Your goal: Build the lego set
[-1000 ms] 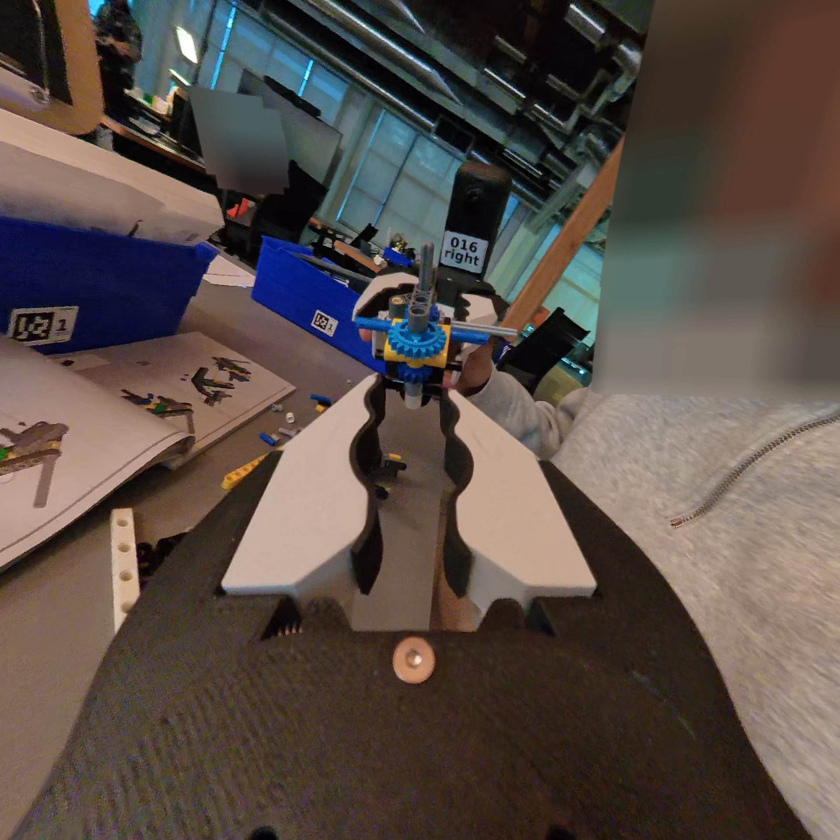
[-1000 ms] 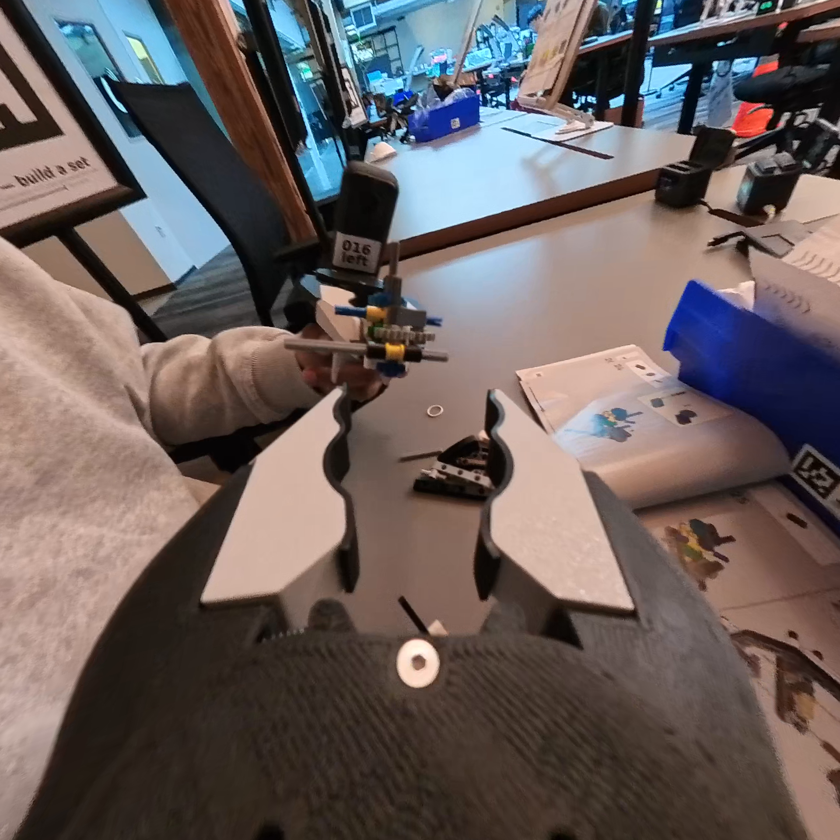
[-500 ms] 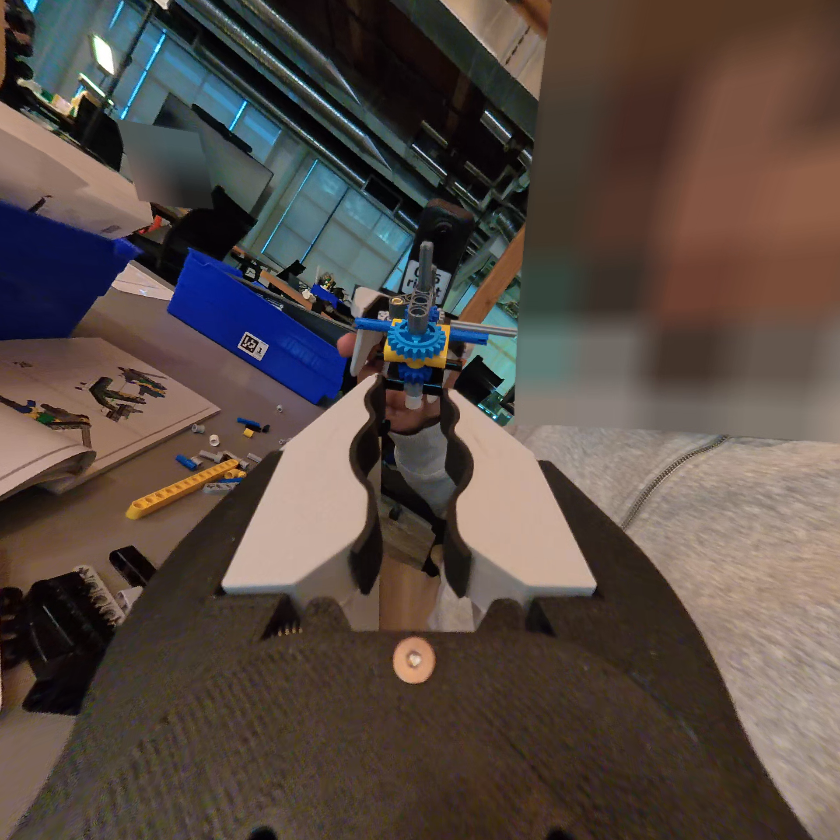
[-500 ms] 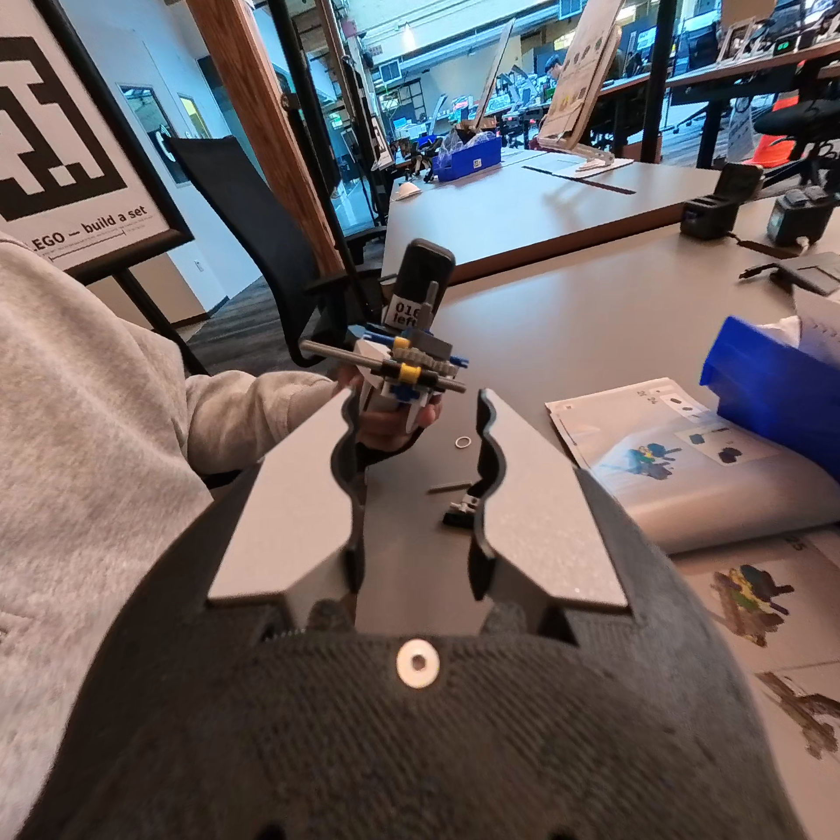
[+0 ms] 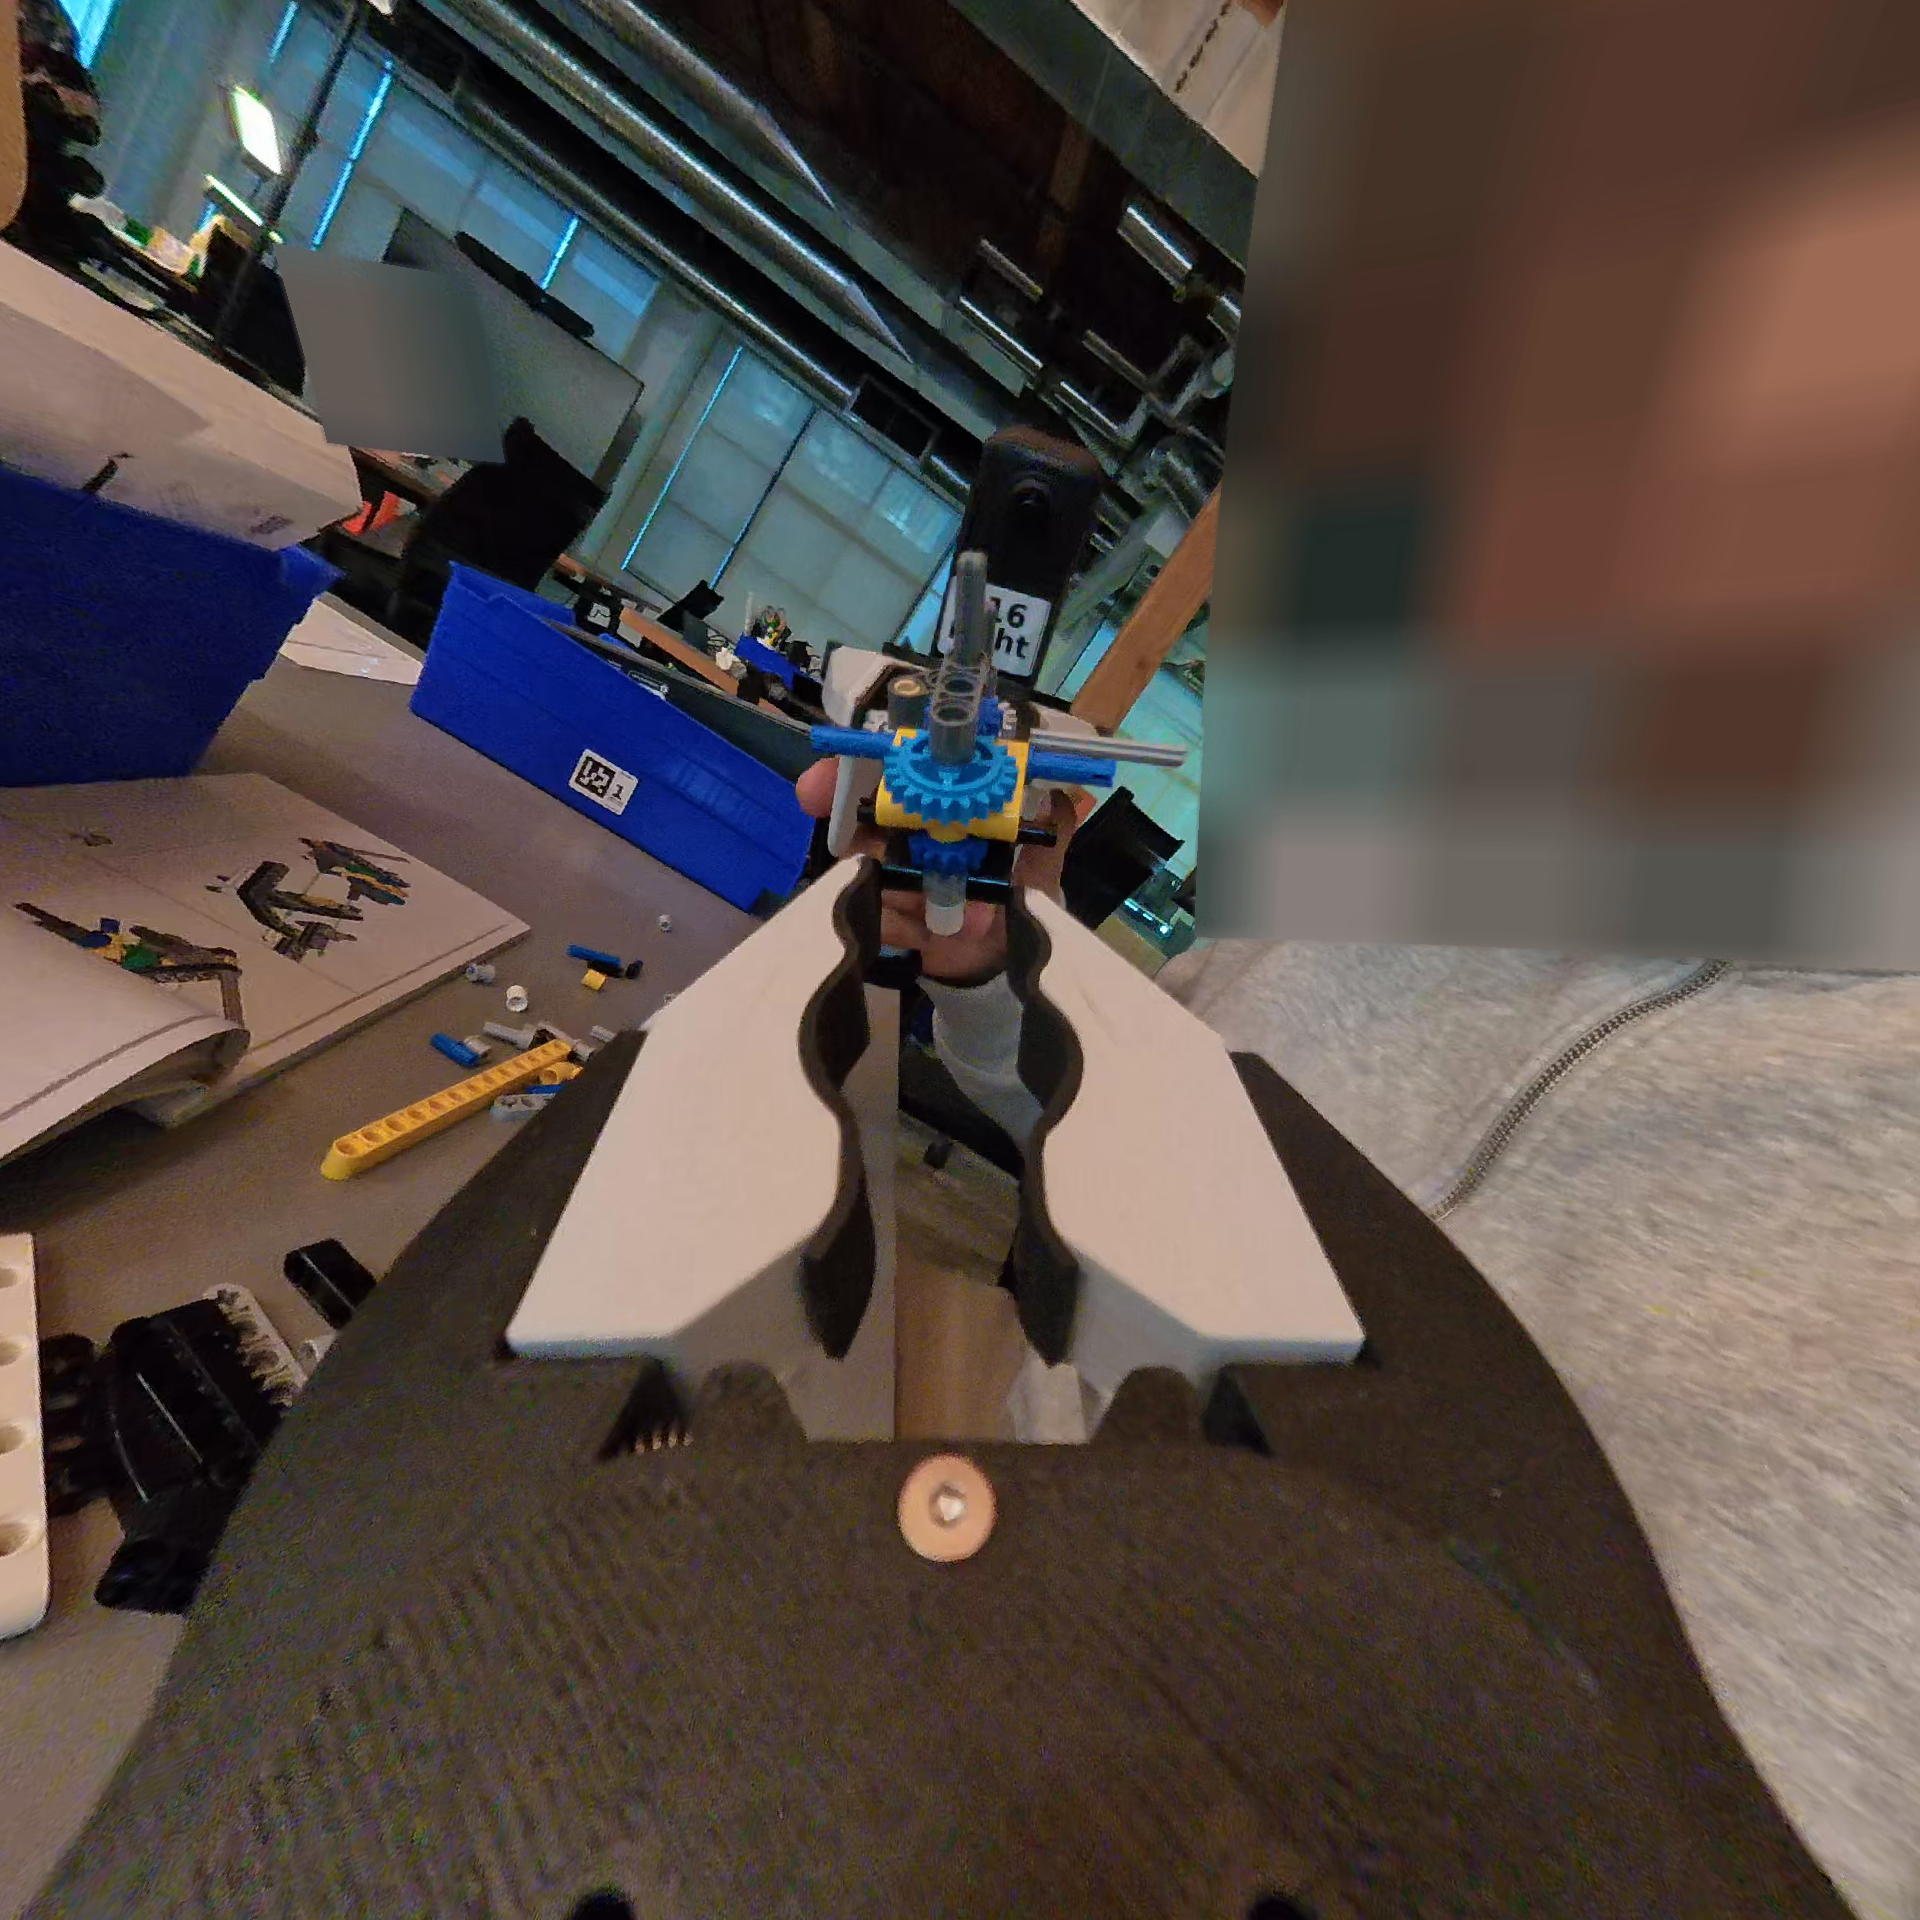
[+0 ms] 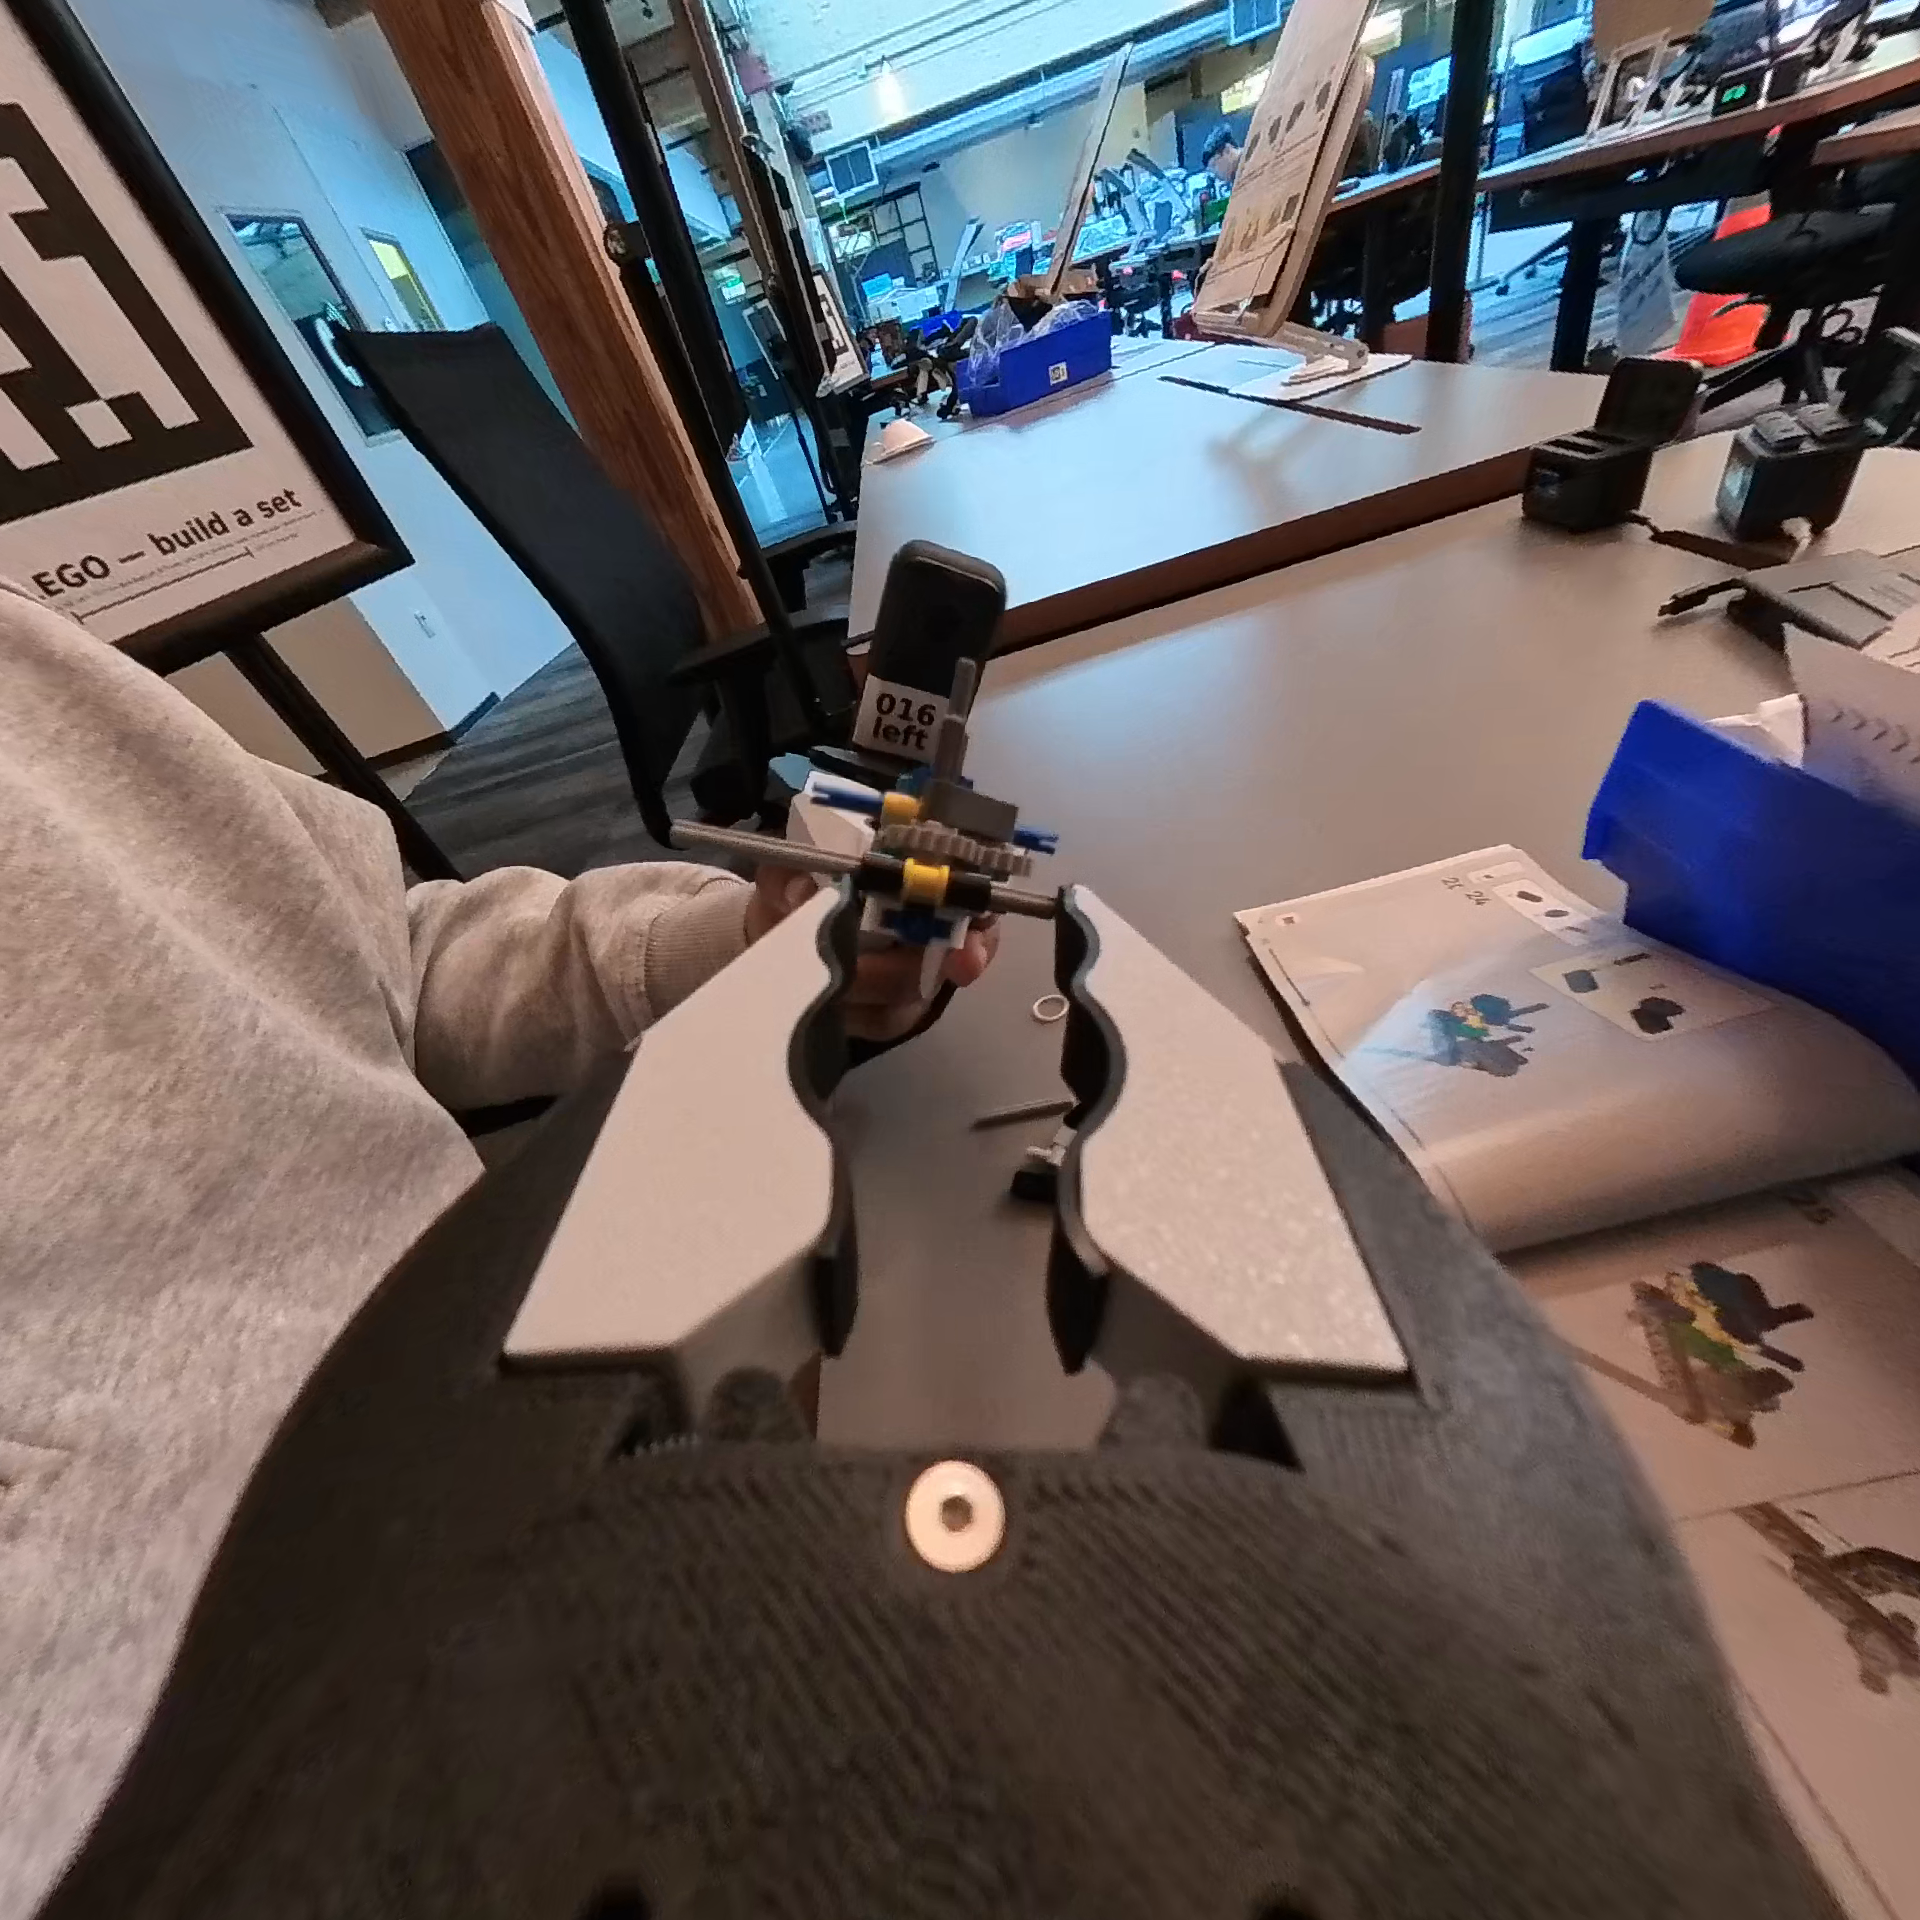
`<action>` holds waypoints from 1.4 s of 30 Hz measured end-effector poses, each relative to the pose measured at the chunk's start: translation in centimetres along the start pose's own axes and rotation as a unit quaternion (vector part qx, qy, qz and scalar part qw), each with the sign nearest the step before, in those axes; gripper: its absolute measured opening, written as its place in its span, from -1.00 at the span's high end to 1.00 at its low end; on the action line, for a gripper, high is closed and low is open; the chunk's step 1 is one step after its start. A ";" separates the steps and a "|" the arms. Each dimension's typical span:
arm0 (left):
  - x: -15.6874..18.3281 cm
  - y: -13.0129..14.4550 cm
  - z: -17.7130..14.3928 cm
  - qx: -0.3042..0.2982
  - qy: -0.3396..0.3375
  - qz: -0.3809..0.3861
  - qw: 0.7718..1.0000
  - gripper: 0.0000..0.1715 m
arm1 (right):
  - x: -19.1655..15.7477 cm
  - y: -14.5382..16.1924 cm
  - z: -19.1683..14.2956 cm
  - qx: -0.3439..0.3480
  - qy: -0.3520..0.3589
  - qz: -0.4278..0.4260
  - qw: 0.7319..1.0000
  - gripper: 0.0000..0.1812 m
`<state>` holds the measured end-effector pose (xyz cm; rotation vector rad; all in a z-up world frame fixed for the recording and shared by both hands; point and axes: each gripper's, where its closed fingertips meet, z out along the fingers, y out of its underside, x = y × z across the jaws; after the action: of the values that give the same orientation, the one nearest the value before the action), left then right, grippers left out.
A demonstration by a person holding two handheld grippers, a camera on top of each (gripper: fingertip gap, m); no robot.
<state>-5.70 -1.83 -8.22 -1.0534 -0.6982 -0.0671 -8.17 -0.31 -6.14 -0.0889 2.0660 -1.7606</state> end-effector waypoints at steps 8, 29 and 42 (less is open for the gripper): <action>-0.5 0.8 -0.2 -0.031 -0.019 0.010 0.999 0.75 | 0.3 0.9 0.1 -0.025 -0.001 -0.001 1.000 0.61; -2.2 2.1 -1.0 -0.061 -0.057 0.001 0.997 0.76 | 1.3 2.9 0.5 -0.028 0.013 0.021 0.999 0.62; -2.8 2.6 -1.2 -0.068 -0.065 -0.007 0.996 0.75 | 1.7 3.5 0.7 -0.024 0.025 0.022 0.999 0.62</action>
<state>-6.38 -2.26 -12.16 -1.1903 -0.8276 -0.0588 -8.71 -0.81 -10.05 -0.0149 2.1287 -1.7045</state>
